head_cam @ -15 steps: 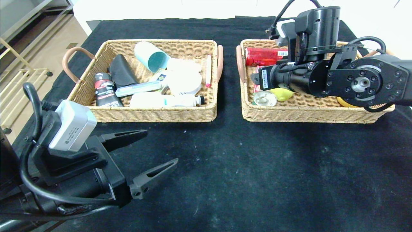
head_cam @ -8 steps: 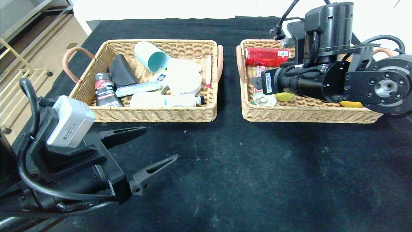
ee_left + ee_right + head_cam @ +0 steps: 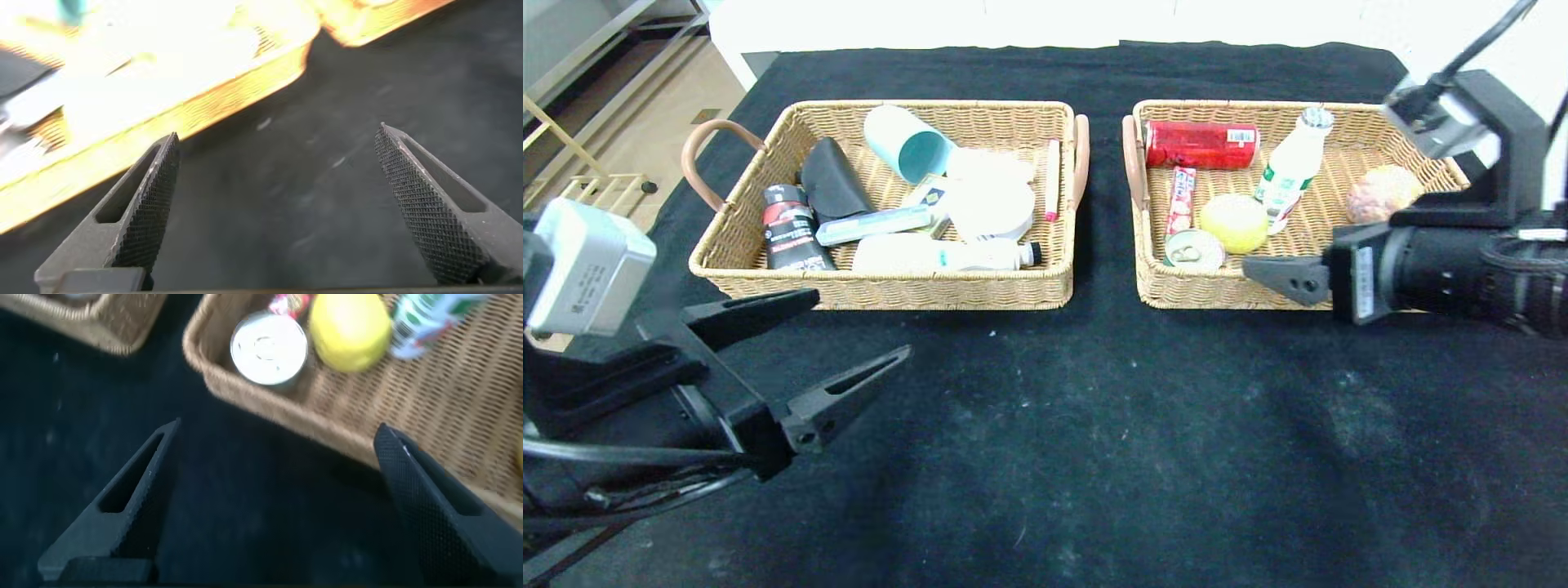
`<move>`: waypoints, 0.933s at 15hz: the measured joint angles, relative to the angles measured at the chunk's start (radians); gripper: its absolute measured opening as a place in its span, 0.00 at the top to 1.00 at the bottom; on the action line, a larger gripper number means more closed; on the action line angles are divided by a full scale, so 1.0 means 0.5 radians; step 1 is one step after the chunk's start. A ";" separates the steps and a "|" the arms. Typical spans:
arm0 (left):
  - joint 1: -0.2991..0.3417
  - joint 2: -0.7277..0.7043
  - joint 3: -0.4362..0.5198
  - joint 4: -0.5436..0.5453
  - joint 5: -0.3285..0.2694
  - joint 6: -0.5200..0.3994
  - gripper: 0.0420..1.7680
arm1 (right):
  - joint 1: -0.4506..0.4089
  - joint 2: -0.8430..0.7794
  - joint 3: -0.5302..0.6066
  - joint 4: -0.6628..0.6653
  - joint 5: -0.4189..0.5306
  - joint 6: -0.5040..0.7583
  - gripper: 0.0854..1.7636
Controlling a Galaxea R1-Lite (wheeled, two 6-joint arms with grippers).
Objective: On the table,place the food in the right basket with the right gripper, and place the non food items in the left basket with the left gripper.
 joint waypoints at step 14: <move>0.522 -1.130 -0.432 1.669 0.013 0.035 0.03 | -0.607 -1.566 0.452 1.295 0.344 -0.060 0.04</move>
